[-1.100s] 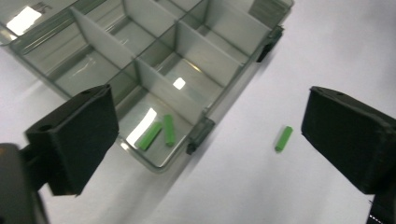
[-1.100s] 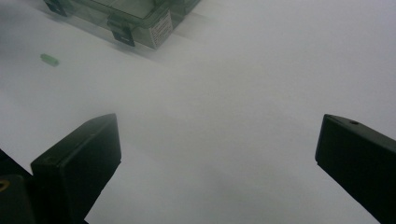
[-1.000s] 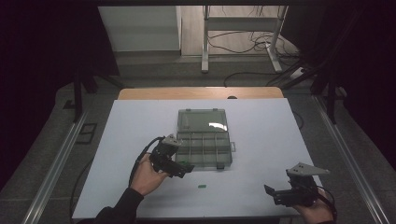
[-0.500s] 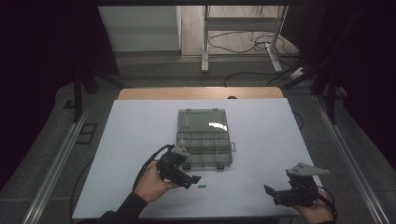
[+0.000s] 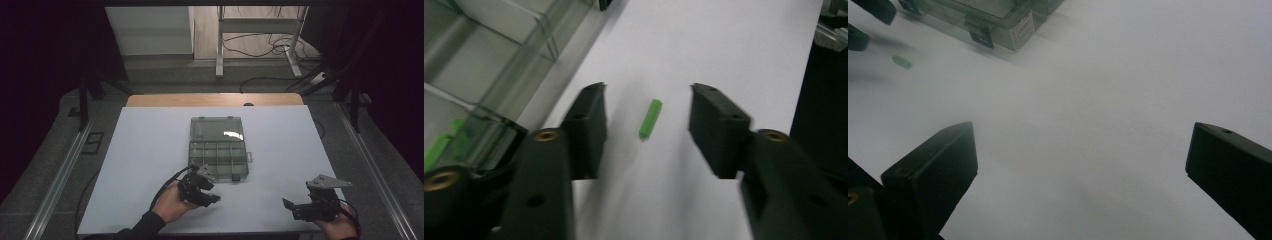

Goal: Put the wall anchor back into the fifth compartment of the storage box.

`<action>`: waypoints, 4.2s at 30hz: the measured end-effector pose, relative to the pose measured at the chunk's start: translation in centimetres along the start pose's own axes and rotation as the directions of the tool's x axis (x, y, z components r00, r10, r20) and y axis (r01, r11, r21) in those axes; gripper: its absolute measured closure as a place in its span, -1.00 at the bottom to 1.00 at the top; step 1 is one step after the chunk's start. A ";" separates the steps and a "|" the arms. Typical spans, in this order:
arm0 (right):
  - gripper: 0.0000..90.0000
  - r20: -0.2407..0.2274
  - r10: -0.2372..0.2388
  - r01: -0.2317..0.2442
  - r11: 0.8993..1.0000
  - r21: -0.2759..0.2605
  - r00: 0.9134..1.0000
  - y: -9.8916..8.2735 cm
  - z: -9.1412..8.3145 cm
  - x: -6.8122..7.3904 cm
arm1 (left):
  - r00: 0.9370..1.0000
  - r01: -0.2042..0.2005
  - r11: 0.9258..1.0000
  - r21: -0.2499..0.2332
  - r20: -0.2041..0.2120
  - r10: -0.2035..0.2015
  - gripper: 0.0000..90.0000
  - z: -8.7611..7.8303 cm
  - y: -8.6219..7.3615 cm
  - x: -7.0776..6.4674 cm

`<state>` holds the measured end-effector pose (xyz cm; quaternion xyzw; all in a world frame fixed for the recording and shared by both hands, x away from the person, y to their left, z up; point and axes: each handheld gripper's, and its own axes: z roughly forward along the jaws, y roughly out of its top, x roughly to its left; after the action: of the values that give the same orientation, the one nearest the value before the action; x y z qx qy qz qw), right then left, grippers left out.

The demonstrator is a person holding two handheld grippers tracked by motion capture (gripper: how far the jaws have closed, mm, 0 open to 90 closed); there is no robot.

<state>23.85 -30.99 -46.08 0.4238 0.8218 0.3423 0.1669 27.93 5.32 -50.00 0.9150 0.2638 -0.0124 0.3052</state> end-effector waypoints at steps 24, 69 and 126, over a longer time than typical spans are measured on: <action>-0.98 0.000 -0.002 0.002 1.000 0.000 1.000 0.0 0.0 0.0 | 0.994 -0.078 0.994 0.072 -0.075 0.084 0.87 2.1 -0.1 -1.0; -0.98 0.001 0.000 0.000 1.000 -0.006 1.000 0.0 0.0 0.0 | 0.994 0.036 0.997 -0.072 -0.100 -0.043 0.87 -3.1 0.9 0.9; -1.00 -0.002 0.010 -0.010 1.000 0.003 1.000 0.0 0.1 -0.1 | 0.956 0.215 0.964 -0.160 -0.168 -0.241 0.86 -4.5 -0.3 7.3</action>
<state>23.91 -31.05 -46.15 0.4276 0.8204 0.3424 0.1637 33.45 11.51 -47.85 0.8519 0.3950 0.0563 0.3391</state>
